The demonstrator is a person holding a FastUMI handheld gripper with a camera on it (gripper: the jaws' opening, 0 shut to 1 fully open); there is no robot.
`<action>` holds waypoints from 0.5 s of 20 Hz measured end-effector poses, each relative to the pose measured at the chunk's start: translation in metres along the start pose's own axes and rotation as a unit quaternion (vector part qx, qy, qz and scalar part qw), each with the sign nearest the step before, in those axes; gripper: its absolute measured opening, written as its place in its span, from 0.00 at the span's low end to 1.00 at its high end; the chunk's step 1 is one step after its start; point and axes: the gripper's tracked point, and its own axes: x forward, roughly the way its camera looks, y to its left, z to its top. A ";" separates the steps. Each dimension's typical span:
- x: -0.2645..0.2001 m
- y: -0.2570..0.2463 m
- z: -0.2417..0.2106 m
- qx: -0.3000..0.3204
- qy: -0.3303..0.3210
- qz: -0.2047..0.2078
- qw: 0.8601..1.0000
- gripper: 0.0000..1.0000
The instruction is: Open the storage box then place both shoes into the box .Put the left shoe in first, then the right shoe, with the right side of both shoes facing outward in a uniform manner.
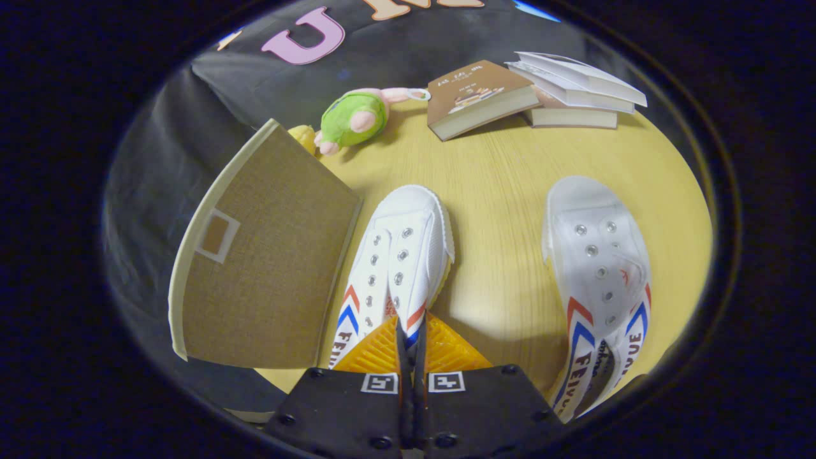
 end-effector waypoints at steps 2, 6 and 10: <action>-0.005 0.005 0.007 0.014 -0.005 0.008 1.000 0.04; -0.029 0.019 0.033 0.053 -0.032 0.024 0.998 0.04; -0.060 0.036 0.065 0.086 -0.066 0.047 0.993 0.03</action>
